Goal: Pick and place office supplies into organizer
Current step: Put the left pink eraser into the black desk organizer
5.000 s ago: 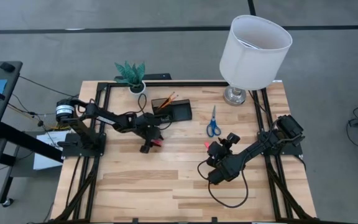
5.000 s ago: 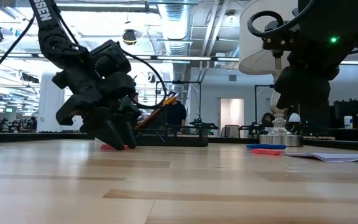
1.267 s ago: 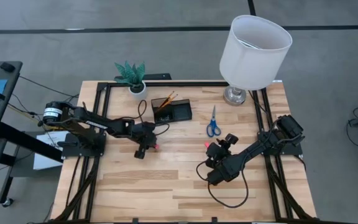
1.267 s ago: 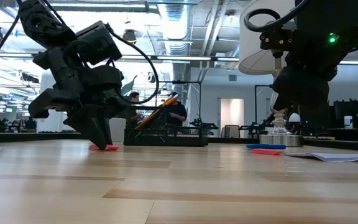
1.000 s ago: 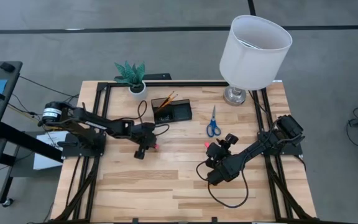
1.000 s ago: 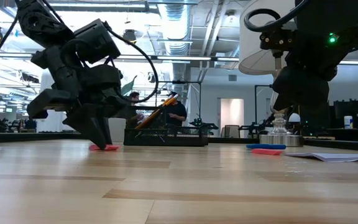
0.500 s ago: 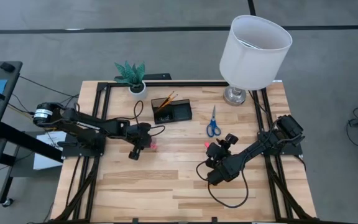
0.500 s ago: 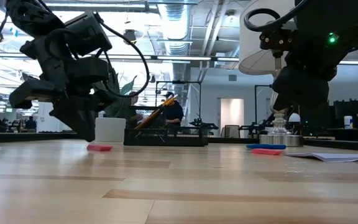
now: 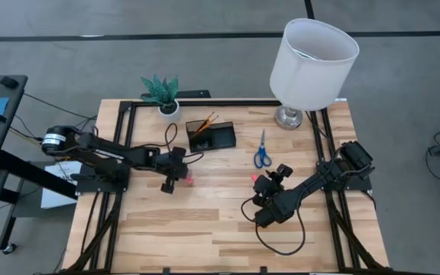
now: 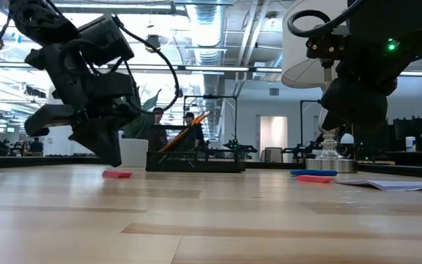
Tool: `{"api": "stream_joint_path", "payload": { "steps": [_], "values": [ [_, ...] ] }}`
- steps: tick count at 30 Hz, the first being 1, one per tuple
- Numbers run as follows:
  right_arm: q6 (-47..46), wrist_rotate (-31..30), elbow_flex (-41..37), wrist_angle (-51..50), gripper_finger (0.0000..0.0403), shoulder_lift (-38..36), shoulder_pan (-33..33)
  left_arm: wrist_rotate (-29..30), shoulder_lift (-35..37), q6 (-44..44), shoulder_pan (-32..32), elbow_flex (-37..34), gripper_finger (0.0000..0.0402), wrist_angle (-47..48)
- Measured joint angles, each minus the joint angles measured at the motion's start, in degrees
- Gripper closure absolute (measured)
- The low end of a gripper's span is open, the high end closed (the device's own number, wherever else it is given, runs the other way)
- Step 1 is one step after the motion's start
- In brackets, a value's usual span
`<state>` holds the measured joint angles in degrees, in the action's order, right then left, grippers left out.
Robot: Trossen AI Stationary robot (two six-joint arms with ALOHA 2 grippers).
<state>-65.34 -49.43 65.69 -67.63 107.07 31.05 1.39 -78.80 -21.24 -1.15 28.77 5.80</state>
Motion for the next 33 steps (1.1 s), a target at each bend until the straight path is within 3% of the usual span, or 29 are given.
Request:
{"api": "stream_joint_path", "payload": {
  "steps": [8, 16, 22, 27, 33],
  "values": [
    [1.40, -0.01, 0.00, 1.33, 0.0295, 0.00, -0.03, -4.27, -6.36, 2.46, 0.42, 0.70, 0.0401, -1.00],
    [1.51, 0.00, 0.00, 1.28, 0.0295, 0.00, -0.04, -2.91, -3.54, 8.31, 3.35, 0.15, 0.0401, 1.78],
    [1.53, 0.00, 0.00, 1.27, 0.0295, 0.00, -0.04, -9.20, -3.38, 12.45, 6.76, 0.11, 0.0402, 5.03],
    [1.53, -0.03, 0.00, 1.30, 0.0295, 0.00, -0.04, -4.99, -3.35, 13.57, 9.20, 0.10, 0.0402, 4.88],
    [1.53, 0.00, 0.00, 1.50, 0.0295, 0.00, -0.04, -3.93, -3.35, 13.61, 10.02, 0.09, 0.0402, 4.75]
  ]
}}
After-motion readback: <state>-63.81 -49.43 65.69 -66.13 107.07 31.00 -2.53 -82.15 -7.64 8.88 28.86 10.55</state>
